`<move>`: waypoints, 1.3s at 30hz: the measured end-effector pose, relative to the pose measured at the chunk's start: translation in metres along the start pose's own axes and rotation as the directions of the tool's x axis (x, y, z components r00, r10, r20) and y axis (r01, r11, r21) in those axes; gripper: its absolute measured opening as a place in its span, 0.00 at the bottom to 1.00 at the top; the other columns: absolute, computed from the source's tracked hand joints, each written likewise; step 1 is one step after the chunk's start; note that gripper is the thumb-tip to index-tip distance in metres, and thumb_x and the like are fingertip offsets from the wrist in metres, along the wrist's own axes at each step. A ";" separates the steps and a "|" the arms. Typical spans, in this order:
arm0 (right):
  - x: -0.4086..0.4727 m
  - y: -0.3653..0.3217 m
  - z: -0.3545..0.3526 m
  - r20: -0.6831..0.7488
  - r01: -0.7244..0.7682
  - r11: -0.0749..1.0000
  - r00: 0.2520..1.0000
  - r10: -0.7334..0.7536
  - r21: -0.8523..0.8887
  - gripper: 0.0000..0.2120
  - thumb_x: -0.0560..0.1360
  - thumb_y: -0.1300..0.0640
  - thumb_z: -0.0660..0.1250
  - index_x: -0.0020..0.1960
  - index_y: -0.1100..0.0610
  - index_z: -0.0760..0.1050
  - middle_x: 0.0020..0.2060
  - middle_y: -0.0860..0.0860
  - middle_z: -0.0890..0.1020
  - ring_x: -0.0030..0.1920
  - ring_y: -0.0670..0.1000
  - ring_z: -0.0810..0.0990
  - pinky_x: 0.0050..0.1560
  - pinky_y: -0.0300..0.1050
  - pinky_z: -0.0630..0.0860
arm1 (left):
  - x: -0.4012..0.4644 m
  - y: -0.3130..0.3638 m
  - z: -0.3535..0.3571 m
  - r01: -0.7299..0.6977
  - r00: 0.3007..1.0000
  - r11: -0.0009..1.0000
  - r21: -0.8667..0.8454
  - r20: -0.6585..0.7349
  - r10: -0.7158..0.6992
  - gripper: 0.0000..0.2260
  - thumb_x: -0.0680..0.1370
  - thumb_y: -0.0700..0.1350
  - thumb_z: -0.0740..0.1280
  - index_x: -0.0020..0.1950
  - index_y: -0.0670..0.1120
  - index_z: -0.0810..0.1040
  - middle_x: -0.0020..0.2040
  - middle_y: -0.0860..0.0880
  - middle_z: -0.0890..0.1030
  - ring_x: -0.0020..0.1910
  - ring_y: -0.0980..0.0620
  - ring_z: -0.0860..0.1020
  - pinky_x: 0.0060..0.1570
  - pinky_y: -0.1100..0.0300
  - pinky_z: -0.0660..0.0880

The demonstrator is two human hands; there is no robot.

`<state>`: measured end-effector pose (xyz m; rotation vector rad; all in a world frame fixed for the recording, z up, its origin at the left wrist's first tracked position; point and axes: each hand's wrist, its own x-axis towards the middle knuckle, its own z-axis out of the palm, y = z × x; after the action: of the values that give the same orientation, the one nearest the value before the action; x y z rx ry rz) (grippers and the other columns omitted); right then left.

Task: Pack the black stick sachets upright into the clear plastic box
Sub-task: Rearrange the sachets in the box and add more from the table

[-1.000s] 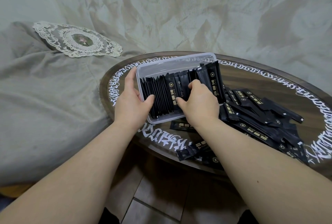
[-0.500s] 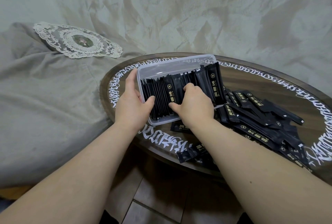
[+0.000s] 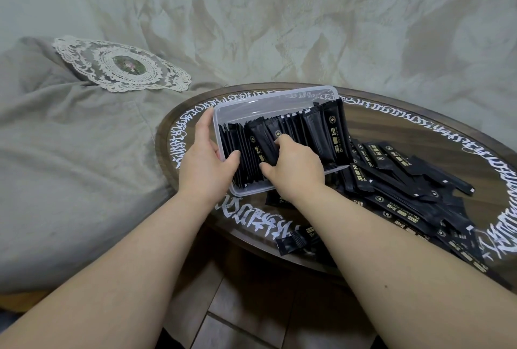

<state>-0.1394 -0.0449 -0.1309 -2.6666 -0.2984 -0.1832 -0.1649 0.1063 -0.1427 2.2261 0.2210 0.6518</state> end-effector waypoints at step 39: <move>0.004 0.001 0.006 0.014 0.075 0.986 0.997 -0.078 0.149 0.11 0.77 0.51 0.60 0.40 0.56 0.74 0.32 0.50 0.76 0.38 0.53 0.75 0.37 0.46 0.71 | 0.000 -0.001 -0.001 0.008 1.000 1.000 -0.001 0.011 -0.008 0.37 0.72 0.46 0.71 0.75 0.61 0.54 0.33 0.53 0.75 0.36 0.54 0.77 0.39 0.58 0.69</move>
<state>-0.1352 -0.0421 -0.1355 -2.5123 -0.4054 -0.1527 -0.1650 0.1072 -0.1427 2.2262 0.2241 0.6355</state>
